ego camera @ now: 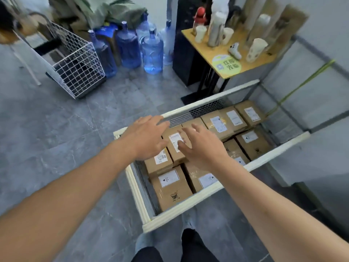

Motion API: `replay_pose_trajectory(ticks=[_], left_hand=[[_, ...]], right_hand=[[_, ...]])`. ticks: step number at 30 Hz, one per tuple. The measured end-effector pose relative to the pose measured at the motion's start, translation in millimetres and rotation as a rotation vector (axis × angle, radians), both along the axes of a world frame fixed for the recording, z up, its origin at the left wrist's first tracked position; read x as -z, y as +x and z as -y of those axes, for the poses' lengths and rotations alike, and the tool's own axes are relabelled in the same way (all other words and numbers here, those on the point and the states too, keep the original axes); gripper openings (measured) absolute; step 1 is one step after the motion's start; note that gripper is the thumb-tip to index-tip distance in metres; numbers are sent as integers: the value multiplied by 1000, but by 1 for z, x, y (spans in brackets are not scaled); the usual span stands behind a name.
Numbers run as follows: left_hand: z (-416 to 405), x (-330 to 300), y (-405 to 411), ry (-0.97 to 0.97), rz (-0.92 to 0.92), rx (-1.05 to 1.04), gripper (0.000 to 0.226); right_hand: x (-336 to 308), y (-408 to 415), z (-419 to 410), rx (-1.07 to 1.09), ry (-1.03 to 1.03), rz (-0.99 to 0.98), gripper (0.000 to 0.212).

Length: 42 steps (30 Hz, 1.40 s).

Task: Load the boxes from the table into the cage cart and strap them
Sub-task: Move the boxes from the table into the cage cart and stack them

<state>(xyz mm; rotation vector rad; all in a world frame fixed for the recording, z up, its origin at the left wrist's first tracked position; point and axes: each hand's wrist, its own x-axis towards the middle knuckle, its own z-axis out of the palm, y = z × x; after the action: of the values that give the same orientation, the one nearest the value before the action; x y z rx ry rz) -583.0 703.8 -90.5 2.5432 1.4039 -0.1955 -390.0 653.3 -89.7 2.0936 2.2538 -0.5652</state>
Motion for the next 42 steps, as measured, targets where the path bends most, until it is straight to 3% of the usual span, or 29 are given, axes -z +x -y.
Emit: replay_pose_trajectory(ticks=[10,21,42], left_hand=[[41,-103,35,152,131,377,62],[134,-185,174,197,255,736,65],[323,-187,457,102,330,1171,62]], right_hand=[[-100,17,113,380,149,25,65],[-179,102,254,761,265,75,64],[-188,298,478,1182,284,154,63]])
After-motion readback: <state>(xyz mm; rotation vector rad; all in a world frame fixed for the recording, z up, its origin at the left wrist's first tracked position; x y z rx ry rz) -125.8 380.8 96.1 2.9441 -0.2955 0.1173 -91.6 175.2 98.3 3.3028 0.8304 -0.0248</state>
